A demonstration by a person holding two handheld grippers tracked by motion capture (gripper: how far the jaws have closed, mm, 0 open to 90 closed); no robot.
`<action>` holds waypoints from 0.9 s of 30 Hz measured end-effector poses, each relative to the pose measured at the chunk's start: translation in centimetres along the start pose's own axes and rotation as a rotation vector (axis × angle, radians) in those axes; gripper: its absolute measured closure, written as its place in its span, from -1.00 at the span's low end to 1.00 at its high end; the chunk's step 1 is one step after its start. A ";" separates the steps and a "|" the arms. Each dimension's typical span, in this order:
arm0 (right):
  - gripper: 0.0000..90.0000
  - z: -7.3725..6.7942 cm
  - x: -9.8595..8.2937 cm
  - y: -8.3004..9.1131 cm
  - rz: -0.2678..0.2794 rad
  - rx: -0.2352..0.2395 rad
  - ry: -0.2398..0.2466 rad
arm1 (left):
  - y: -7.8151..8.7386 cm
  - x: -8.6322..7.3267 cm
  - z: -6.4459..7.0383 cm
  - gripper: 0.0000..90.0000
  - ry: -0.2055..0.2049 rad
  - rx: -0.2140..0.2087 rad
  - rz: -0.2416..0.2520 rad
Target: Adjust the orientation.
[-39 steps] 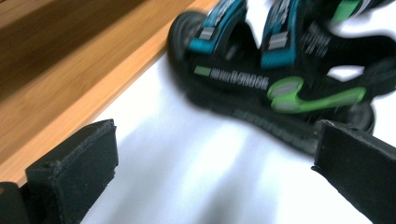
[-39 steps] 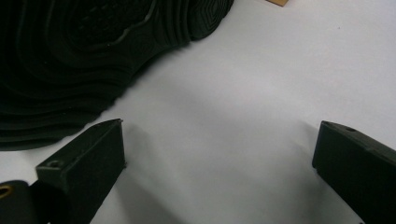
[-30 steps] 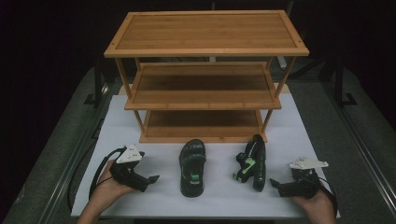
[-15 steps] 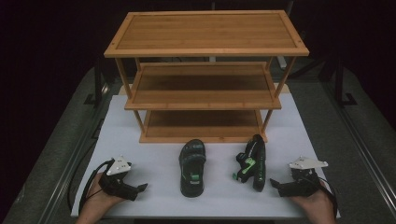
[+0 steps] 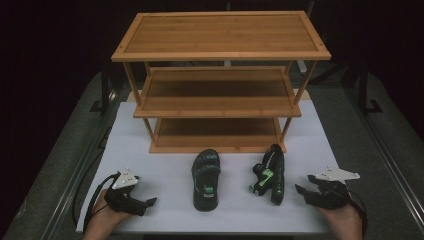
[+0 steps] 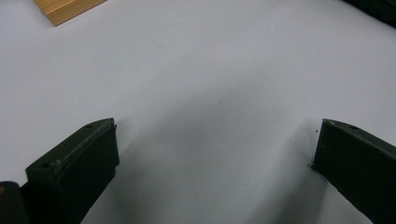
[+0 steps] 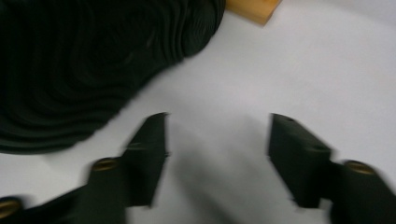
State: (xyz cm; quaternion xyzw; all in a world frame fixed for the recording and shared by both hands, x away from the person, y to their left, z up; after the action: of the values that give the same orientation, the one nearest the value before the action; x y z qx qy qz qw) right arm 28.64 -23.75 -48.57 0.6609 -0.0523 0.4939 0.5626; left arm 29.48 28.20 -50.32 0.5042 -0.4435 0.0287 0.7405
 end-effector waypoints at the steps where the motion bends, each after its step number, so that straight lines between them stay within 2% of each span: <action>1: 0.38 0.0 0.6 0.7 0.021 0.009 -0.002 | 0.0 0.0 0.0 -1.00 0.000 -0.001 0.001; 4: 0.81 0.0 1.5 1.3 0.043 0.041 -0.009 | 0.0 0.0 0.0 -1.00 0.000 -0.002 0.001; 5: 0.81 0.0 1.5 1.3 0.043 0.041 -0.009 | 0.0 0.0 0.0 -1.00 0.000 -0.002 0.001; 7: 0.99 0.0 2.4 1.9 0.063 0.068 -0.006 | 0.0 0.0 0.0 -1.00 0.001 -0.002 0.001; 8: 0.99 0.0 3.2 2.3 0.073 0.087 0.007 | 0.0 0.0 0.0 -1.00 0.001 -0.002 0.002; 11: 0.99 -0.1 4.2 2.7 0.087 0.095 0.026 | 0.0 0.0 0.0 -1.00 0.001 -0.001 0.002; 13: 0.99 -0.3 6.1 3.4 0.135 0.134 0.047 | 0.0 0.0 0.0 -1.00 0.000 -0.001 0.003; 14: 0.99 -0.3 6.1 3.4 0.135 0.134 0.047 | 0.0 0.0 0.0 -1.00 -0.001 -0.001 0.003; 16: 0.99 -0.6 7.7 3.5 0.146 0.155 0.067 | 0.0 0.0 0.0 -1.00 0.001 -0.001 0.005; 18: 0.99 -0.6 8.0 3.4 0.148 0.160 0.070 | 0.0 0.0 0.0 -1.00 0.002 -0.001 0.005; 20: 0.99 -0.9 9.4 2.8 0.145 0.177 0.088 | 0.0 0.0 0.0 -1.00 0.001 -0.001 0.005; 25: 0.99 -1.3 10.6 1.5 0.135 0.188 0.102 | 0.0 0.0 0.0 -1.00 0.002 -0.001 0.005; 27: 0.99 -1.6 11.0 0.3 0.116 0.190 0.113 | 0.0 0.0 0.0 -1.00 0.002 -0.002 0.005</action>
State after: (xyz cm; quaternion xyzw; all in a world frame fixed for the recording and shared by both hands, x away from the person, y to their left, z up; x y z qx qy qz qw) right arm 33.04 -17.21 -40.69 0.6783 -0.0118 0.5648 0.4699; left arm 29.50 28.18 -50.33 0.5025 -0.4439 0.0306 0.7413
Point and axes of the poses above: each handheld gripper's, and its own axes: y roughly backward along the jaws, x roughly out of its top, z roughly to its right, the point moved 7 cm from there along -y, roughly forward along the jaws, and after that the axes turned 9 degrees about y, right-handed, at the moved point
